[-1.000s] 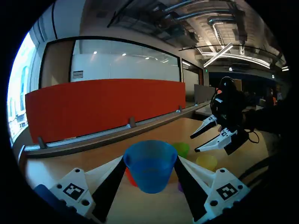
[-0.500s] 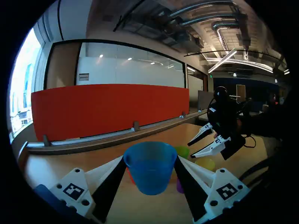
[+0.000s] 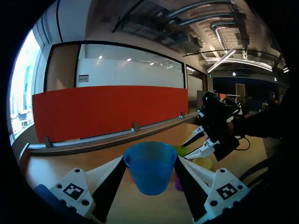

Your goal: Pour water

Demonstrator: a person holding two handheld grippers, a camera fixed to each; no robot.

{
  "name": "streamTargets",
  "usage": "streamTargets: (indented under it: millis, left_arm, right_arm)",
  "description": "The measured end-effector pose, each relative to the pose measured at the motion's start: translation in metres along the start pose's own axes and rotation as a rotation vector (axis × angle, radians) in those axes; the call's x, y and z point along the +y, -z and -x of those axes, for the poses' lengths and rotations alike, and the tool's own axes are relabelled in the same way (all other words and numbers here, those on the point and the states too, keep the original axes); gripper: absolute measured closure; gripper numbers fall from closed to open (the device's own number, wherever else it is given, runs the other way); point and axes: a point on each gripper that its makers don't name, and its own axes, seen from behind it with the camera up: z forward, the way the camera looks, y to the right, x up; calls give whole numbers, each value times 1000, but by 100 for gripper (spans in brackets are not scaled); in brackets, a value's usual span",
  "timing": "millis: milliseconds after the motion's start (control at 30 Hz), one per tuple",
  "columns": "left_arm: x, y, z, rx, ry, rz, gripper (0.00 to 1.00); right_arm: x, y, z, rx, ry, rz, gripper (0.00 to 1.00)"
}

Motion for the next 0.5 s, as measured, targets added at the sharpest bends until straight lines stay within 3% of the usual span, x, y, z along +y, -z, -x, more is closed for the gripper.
streamTargets:
  millis: [500]
  left_arm:
    - [-3, 7, 3, -1, 0, -6, 13]
  right_arm:
    - [3, -17, -6, 12, -33, -12, 0]
